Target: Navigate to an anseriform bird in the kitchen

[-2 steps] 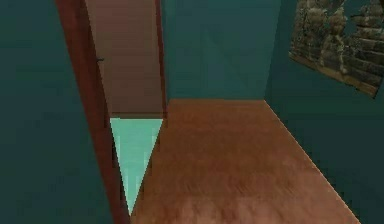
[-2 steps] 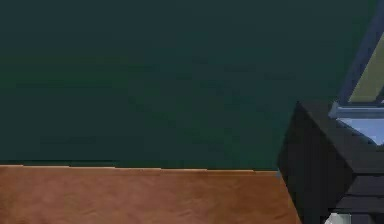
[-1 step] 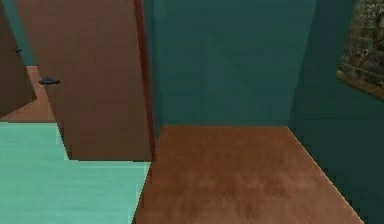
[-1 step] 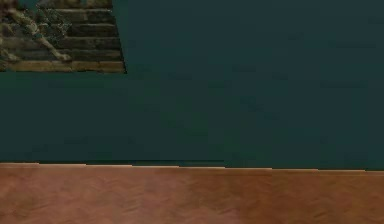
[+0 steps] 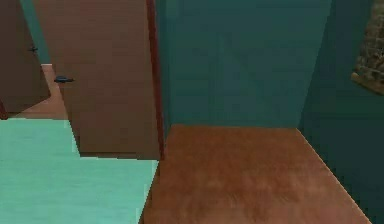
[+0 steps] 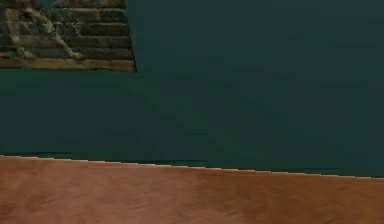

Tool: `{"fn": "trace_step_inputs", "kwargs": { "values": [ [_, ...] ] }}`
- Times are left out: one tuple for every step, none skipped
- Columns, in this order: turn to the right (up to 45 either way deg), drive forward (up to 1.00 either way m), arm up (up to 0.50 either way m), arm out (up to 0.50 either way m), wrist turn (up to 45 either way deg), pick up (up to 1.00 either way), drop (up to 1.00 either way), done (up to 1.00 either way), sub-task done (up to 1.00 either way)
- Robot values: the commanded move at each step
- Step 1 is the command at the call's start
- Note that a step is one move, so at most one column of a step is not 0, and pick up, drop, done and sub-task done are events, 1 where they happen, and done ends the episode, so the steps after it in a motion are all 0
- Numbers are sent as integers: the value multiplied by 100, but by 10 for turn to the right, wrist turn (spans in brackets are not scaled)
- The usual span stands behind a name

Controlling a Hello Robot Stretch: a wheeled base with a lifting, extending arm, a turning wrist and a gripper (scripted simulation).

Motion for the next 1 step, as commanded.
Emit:
{"fn": "trace_step_inputs", "kwargs": {
  "values": [
    [450,0,0,0,0,0,0,0,0]
  ]
}}
